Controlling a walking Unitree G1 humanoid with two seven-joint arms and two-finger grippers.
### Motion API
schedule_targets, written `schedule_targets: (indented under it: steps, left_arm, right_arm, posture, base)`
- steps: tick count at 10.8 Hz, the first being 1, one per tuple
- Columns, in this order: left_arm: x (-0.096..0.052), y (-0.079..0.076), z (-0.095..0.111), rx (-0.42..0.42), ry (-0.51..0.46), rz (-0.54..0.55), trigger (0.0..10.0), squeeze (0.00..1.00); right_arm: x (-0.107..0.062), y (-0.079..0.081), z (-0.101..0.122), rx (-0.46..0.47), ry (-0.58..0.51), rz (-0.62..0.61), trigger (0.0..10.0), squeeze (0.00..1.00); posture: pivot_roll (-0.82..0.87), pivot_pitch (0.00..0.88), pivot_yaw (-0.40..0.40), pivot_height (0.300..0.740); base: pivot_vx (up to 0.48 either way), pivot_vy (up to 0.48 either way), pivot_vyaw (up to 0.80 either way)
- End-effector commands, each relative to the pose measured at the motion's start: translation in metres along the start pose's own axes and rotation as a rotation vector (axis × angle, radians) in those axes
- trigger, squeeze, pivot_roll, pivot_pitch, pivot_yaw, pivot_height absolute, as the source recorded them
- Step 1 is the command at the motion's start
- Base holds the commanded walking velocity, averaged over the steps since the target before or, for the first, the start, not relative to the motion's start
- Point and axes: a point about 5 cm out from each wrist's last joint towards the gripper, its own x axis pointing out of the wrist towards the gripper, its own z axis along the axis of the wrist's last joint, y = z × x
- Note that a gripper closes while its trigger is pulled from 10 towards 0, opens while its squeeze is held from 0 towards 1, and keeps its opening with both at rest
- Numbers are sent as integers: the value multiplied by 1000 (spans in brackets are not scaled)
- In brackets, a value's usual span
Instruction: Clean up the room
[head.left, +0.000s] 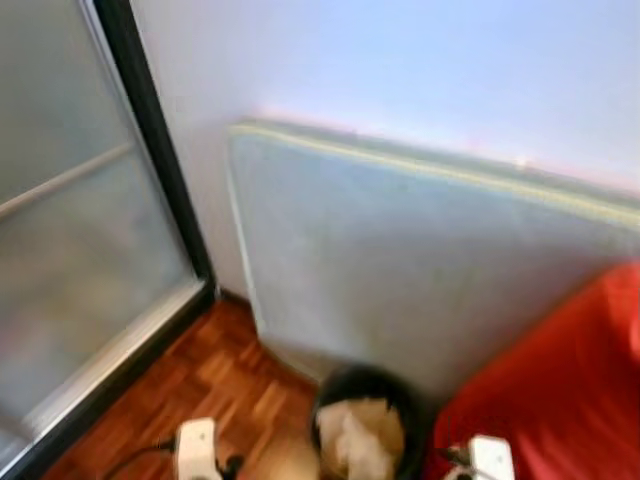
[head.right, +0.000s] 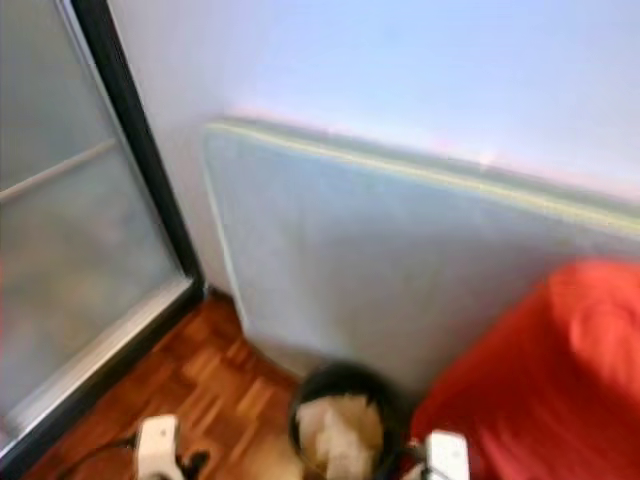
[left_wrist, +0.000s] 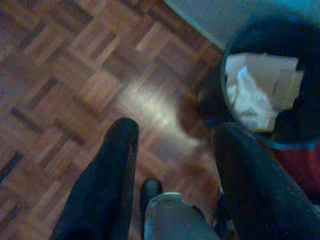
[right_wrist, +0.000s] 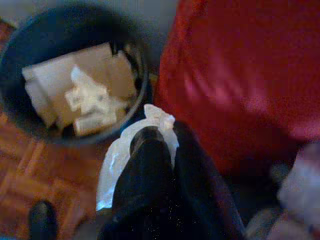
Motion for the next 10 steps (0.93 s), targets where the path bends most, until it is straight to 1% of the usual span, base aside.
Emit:
schedule_targets:
  steps: [1, 2, 4, 5, 7, 8, 9, 10]
  left_arm:
    - [-2, 12, 0, 15, 6, 31, 10000, 0]
    - [-1, 12, 1, 15, 4, 30, 10000, 0]
    - [-1, 12, 1, 18, 1, 31, 10000, 0]
    - [-1, 12, 2, 16, -7, 29, 10000, 0]
    - [0, 9, 11, 5, -44, 19, 10000, 0]
    - [2, 4, 20, 6, -71, 4, 10000, 0]
    - [5, -2, 34, 6, -120, -17, 10000, 0]
    - [7, -7, 46, 7, -162, -35, 10000, 0]
  right_arm:
    - [1, 12, -1, 5, 2, 31, 10000, 0]
    - [1, 12, -1, 6, 3, 31, 10000, 0]
    - [1, 12, 0, 10, -2, 34, 10000, 0]
    - [2, 15, 6, 14, -31, 46, 10000, 0]
    - [5, 26, 27, 19, -100, 100, 10000, 0]
    - [7, 35, 43, 45, -147, 133, 10000, 0]
    - [8, 44, 64, 40, -213, 178, 10000, 0]
    - [9, 49, 79, 36, -260, 198, 10000, 0]
  posture:
    - [44, 0, -13, 738]
    - [44, 0, -13, 738]
    - [43, 2, -11, 738]
    - [46, 4, -11, 738]
    - [44, 5, -11, 738]
    - [47, 7, -11, 738]
    - [47, 7, -11, 738]
    - [48, 9, -13, 738]
  base:
    - [334, 0, 0]
    - [334, 0, 0]
    - [0, 0, 0]
    - [0, 0, 0]
    - [0, 0, 0]
    - [0, 0, 0]
    - [0, 0, 0]
    - [0, 0, 0]
